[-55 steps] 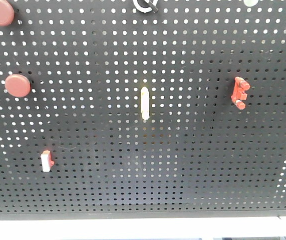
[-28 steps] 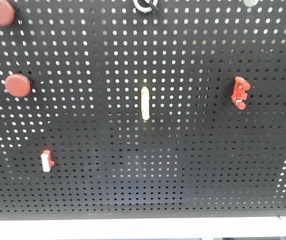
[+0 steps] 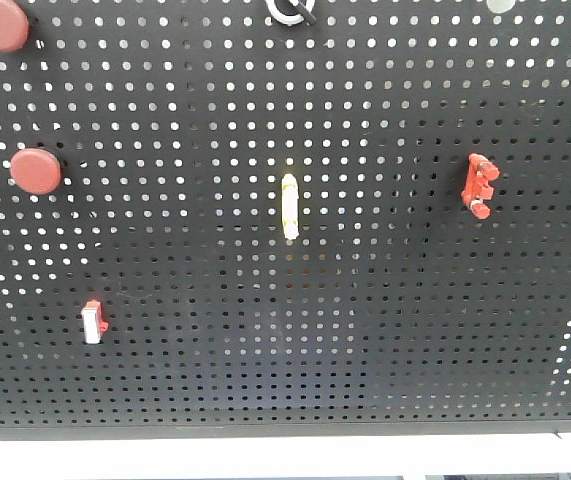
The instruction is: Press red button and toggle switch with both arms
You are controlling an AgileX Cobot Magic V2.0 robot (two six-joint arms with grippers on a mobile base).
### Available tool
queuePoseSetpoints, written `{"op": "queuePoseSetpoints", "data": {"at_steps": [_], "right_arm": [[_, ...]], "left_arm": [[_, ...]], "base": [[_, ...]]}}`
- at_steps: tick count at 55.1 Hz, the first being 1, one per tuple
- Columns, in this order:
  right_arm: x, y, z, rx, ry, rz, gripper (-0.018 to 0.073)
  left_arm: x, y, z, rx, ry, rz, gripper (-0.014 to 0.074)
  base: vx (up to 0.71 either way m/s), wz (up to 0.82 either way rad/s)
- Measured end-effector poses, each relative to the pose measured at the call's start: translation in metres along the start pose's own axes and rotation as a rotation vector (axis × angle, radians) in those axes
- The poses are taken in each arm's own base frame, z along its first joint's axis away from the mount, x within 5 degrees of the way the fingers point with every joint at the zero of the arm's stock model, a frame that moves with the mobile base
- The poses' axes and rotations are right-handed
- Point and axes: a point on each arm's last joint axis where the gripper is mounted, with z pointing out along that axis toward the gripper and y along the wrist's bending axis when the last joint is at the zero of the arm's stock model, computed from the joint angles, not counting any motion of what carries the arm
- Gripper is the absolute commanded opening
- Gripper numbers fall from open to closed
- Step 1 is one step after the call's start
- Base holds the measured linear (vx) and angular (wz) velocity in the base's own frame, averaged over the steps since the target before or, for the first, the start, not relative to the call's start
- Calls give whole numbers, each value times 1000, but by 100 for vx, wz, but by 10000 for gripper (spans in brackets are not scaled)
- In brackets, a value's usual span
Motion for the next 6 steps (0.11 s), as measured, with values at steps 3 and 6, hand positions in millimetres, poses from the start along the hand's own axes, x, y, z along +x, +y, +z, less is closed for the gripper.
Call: {"op": "queuePoseSetpoints", "data": {"at_steps": [3, 6], "right_arm": [[0, 0, 0, 0, 0, 0, 0], [0, 0, 0, 0, 0, 0, 0]], "left_arm": [[0, 0, 0, 0, 0, 0, 2], [0, 0, 0, 0, 0, 0, 2]], "base": [[0, 0], [0, 0]]}}
